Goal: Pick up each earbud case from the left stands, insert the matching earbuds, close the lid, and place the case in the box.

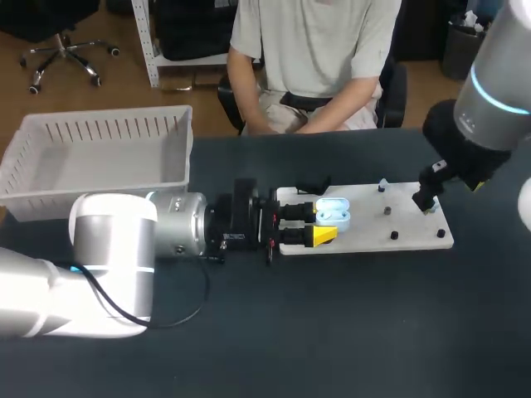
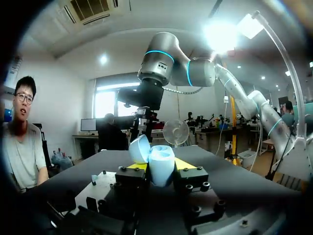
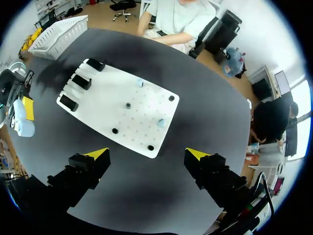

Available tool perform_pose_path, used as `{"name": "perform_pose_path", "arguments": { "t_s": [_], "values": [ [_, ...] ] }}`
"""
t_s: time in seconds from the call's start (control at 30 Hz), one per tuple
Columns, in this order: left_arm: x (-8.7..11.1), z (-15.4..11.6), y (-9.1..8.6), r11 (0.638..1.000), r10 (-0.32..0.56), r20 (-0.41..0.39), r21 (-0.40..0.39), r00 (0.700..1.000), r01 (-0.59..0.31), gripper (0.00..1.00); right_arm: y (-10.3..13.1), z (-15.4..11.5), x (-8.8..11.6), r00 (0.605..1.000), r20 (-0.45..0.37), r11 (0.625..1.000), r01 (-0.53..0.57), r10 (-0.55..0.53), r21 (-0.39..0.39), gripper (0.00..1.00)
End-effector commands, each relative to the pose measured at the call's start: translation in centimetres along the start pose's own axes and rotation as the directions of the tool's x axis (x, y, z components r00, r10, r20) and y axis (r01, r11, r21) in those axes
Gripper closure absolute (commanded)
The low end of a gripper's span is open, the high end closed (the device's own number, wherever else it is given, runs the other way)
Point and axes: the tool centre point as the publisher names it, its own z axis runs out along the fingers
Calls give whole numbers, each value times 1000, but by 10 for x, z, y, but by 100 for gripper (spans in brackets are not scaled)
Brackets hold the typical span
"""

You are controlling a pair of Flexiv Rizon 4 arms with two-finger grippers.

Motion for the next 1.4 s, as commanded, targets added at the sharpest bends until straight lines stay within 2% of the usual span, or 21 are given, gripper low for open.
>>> {"name": "perform_pose_path", "arguments": {
  "t_s": [0.03,0.17,0.27,0.33,0.37,0.4,0.57,0.6,0.67,0.7,0.73,0.97,1.13,1.27,1.33,1.4],
  "values": [
    [1,0,-1,1000,4,4,-7,1000,-4,100,-3,25,-15,998,-70,1000,7,-5,23,0],
    [1,0,-1,1000,4,4,-7,1000,-4,100,-8,39,-17,995,-102,1000,5,-3,22,2],
    [1,0,-1,1000,4,4,-7,1000,-4,100,-13,50,-20,992,-124,999,-8,12,31,11],
    [1,0,-1,1000,4,4,-7,1000,-4,100,-15,56,-20,991,-128,999,-32,35,25,13],
    [1,0,-1,1000,4,4,-7,1000,-4,100,-17,60,-21,991,-129,999,-44,47,22,25],
    [1,0,-1,1000,4,4,-7,1000,-4,100,-18,62,-21,990,-132,999,-46,48,23,31],
    [1,0,-1,1000,4,4,-7,1000,-4,100,-23,73,-25,989,-129,997,-66,70,37,34],
    [1,0,-1,1000,4,4,-7,1000,-4,100,-24,75,-26,989,-132,997,-67,73,46,39],
    [1,0,-1,1000,4,4,-7,1000,-4,100,-25,78,-26,988,-135,996,-74,80,47,41],
    [1,0,-1,1000,4,4,-7,1000,-4,100,-25,80,-26,988,-135,996,-74,81,54,49],
    [1,0,-1,1000,4,4,-7,1000,-4,100,-25,81,-26,988,-135,996,-73,80,57,51],
    [1,0,-1,1000,4,4,-7,1000,-4,100,-24,87,-27,988,-128,995,-76,84,67,54],
    [1,0,-1,1000,4,4,-7,1000,-4,100,-25,88,-26,988,-121,992,-88,98,89,60],
    [1,0,-1,1000,4,4,-7,1000,-4,100,-25,88,-26,989,-114,990,-80,93,113,57],
    [1,0,-1,1000,4,4,-7,1000,-4,100,-25,88,-25,988,-118,989,-82,96,124,63],
    [1,0,-1,1000,4,4,-7,1000,-4,100,-26,89,-25,988,-118,989,-85,99,122,64]
  ]
}}
